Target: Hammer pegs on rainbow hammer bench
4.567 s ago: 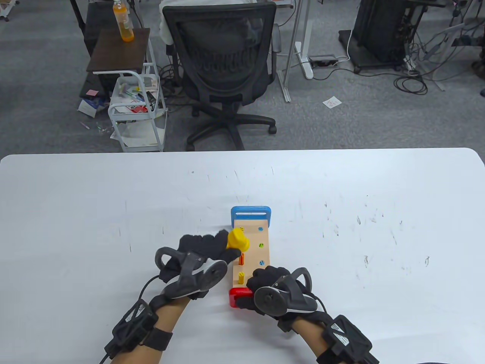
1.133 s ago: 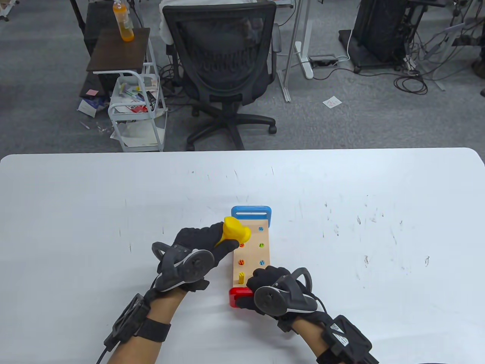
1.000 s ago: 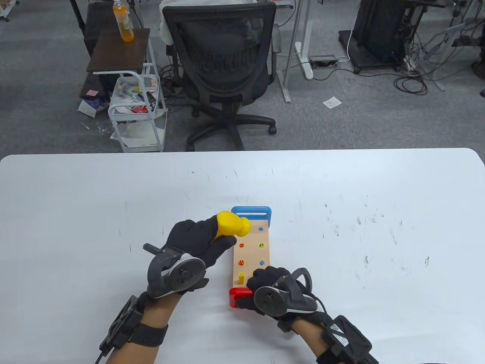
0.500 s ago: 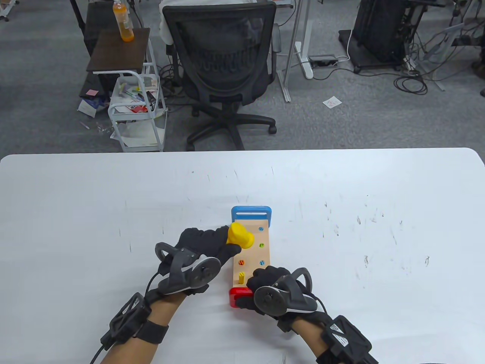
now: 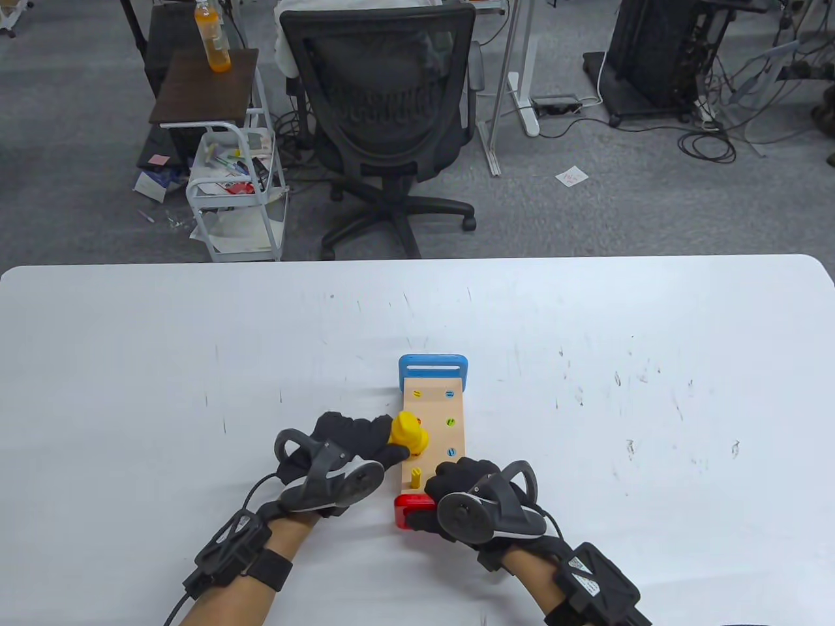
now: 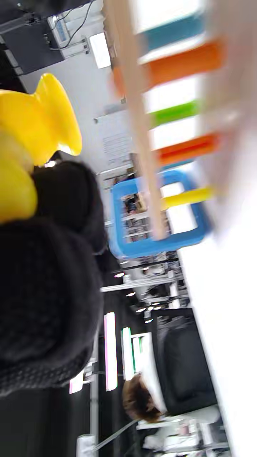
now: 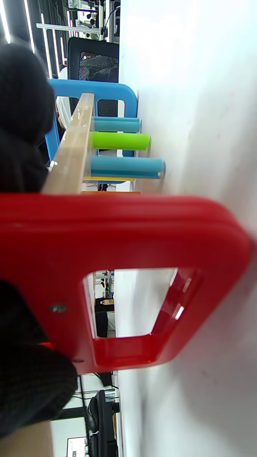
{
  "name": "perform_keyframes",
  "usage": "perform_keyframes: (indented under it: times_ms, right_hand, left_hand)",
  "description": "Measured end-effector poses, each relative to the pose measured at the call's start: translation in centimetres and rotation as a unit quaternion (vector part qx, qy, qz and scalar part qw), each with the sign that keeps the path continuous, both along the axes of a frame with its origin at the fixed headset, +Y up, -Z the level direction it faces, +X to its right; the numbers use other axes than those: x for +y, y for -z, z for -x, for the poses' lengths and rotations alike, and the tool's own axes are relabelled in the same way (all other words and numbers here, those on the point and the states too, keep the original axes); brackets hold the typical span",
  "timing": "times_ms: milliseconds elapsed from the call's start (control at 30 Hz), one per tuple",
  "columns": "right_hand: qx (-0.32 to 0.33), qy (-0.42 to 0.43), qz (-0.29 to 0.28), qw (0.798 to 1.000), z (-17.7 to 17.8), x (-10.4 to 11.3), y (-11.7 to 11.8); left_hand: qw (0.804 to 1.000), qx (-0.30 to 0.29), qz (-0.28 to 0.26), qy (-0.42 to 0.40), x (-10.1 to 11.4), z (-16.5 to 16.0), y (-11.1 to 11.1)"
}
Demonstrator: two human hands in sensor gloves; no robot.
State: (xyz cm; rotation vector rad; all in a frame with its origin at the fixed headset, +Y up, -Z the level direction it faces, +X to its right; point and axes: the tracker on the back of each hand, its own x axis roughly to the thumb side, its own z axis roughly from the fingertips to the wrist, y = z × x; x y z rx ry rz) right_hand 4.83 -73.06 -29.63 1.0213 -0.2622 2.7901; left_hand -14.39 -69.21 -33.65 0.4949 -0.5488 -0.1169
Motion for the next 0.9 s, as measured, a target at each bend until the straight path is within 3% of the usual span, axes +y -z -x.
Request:
perform_keyframes:
  times_ms: [167,233,300,367,433,467,500,533,567,600,633,667,800,900]
  right_hand:
    - [-0.001,0.0,0.0,1.0,0.0,0.0,0.0]
    - [-0.001,0.0,0.0,1.0,0.0,0.0,0.0]
    - [-0.001,-0.001,0.0,1.0,0.0,0.0,0.0]
    - [-0.001,-0.001,0.0,1.0,0.0,0.0,0.0]
    - [-0.001,-0.001,-0.001,1.0,0.0,0.0,0.0]
    - [-0.001,-0.001,-0.001,1.0,0.0,0.0,0.0]
    - [-0.002,-0.001,0.0,1.0,0.0,0.0,0.0]
    - [-0.002,-0.001,0.0,1.0,0.0,0.0,0.0]
    - [-0.001,0.0,-0.002,1.0,0.0,0.0,0.0]
    - [-0.002,-0.001,-0.001,1.0,-0.1,0.0,0.0]
    - [-0.002,0.001,0.001,1.0,-0.1,0.0,0.1]
    - [-0.001,0.001,0.0,1.0,-0.1,0.0,0.1]
    - [-0.001,0.0,0.001,1.0,-0.1,0.0,0.0]
    - [-0.001,-0.002,0.0,1.0,0.0,0.0,0.0]
  left_hand:
    - [0.991,-0.026,-0.092,-0.096,6.9,0.6,-1.8]
    - [0.984,-0.03,-0.131,-0.12,8.6,0.8,-2.6]
    - [0.978,-0.028,-0.139,-0.15,9.0,1.0,-2.9]
    - [0.983,-0.034,-0.107,-0.146,7.0,0.5,-2.3]
    - [1.0,-0.016,-0.009,-0.016,1.1,-1.2,-0.7]
    - [0.989,-0.011,0.067,0.13,-3.8,-2.3,0.0]
    - [0.99,0.077,-0.022,0.116,-4.4,-0.8,-0.7]
    - [0.999,-0.01,0.036,0.037,-3.8,-1.4,0.0]
    - [0.996,-0.017,0.084,0.019,-3.2,-1.3,0.1]
    - [0.998,-0.015,0.064,0.014,-1.9,-1.3,-0.3]
    - [1.0,-0.005,-0.013,0.022,0.0,-1.2,-0.6]
    - [0.999,-0.005,-0.032,0.025,1.3,-1.1,-0.7]
    - [0.995,-0.002,-0.072,-0.074,6.5,-0.3,-2.1]
    - [0.988,0.003,-0.096,-0.124,8.4,0.4,-2.9]
